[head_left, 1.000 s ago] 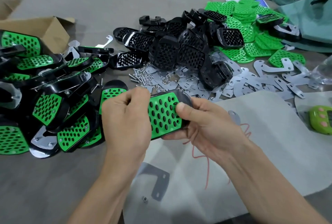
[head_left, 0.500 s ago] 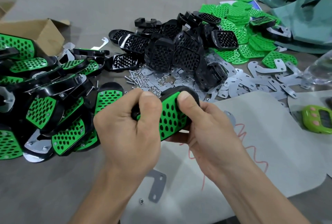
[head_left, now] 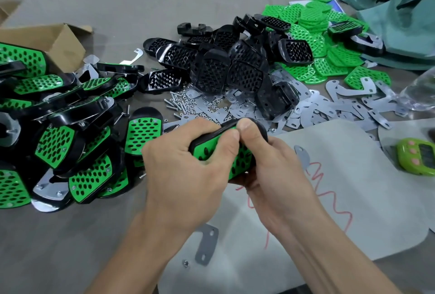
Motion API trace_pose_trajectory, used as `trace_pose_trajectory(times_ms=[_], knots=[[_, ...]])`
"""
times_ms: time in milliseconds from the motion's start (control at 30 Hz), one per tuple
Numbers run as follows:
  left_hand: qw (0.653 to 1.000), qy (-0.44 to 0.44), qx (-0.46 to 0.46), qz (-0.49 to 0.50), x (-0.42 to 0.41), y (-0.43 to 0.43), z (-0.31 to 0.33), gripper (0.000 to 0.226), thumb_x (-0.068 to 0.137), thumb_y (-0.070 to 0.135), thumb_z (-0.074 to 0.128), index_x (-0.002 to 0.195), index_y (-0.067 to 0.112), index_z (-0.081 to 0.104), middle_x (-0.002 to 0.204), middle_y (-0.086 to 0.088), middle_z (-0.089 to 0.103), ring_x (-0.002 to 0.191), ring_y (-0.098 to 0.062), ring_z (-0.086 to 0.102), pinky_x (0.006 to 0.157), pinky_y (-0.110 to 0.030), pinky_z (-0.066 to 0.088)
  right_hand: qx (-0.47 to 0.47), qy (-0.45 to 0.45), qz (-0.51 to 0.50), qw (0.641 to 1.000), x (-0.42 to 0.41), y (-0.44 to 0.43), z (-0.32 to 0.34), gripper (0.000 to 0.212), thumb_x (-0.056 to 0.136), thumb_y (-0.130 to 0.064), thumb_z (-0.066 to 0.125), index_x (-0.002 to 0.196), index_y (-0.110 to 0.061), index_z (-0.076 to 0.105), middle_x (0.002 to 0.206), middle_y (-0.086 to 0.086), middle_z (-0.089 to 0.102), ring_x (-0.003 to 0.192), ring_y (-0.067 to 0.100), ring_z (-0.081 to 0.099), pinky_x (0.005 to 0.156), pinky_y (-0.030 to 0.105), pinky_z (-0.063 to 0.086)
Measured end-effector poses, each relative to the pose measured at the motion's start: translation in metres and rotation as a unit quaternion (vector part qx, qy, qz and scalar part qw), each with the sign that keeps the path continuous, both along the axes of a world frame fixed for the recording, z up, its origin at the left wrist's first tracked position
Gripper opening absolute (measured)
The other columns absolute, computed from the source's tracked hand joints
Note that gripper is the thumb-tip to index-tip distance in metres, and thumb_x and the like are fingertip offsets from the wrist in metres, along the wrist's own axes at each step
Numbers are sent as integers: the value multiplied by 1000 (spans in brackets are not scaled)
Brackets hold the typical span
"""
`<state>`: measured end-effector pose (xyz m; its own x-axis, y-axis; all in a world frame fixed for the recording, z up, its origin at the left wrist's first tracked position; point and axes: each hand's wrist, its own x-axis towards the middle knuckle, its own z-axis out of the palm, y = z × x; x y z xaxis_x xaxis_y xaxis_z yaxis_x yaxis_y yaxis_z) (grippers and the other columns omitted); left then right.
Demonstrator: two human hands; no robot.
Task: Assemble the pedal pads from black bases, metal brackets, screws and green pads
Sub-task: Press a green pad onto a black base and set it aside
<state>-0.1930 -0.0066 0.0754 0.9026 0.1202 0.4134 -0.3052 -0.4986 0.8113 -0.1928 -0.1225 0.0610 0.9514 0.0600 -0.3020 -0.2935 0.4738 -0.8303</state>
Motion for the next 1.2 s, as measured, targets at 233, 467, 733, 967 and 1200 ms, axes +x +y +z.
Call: trace_pose_trajectory(times_ms=[233, 467, 733, 967, 1200], knots=[[999, -17, -41, 2, -1, -6, -5, 20, 86, 17, 73, 68, 10, 69, 59, -4, 57, 52, -18, 50, 49, -30, 41, 15, -4, -49, 999, -4, 2, 4, 27, 75, -38, 74, 70, -12, 72, 64, 5, 65, 51, 13, 61, 41, 18, 44], [994, 31, -108, -5, 21, -2, -27, 18, 83, 18, 72, 65, 18, 70, 57, 5, 58, 55, -4, 49, 56, -21, 40, -37, 4, 16, 999, 11, -10, -16, 24, 99, -26, 62, 99, -6, 75, 98, 19, 74, 86, 27, 71, 80, 49, 62], [986, 138, -97, 11, 40, -3, -43, 16, 81, 41, 68, 72, 29, 73, 60, 13, 61, 62, -10, 54, 64, -34, 45, -25, -26, 52, 998, 20, -31, -32, 23, 98, 1, 54, 101, -8, 75, 94, 16, 73, 86, 32, 72, 72, 44, 61], [977, 185, -102, 7, 43, -3, -40, 47, 75, 49, 66, 56, 9, 49, 58, -1, 33, 60, -16, 32, 57, -45, 34, -77, -88, 49, 992, 22, -30, -31, 23, 97, 7, 53, 107, -3, 72, 89, 13, 74, 84, 29, 73, 71, 48, 62], [959, 166, -224, 45, 44, -4, -41, 49, 64, 46, 75, 57, 1, 58, 56, -11, 39, 58, -21, 39, 51, -53, 41, -55, -103, 191, 975, 21, -39, -23, 35, 92, 14, 48, 122, 1, 60, 102, 13, 70, 96, 28, 70, 85, 44, 60]])
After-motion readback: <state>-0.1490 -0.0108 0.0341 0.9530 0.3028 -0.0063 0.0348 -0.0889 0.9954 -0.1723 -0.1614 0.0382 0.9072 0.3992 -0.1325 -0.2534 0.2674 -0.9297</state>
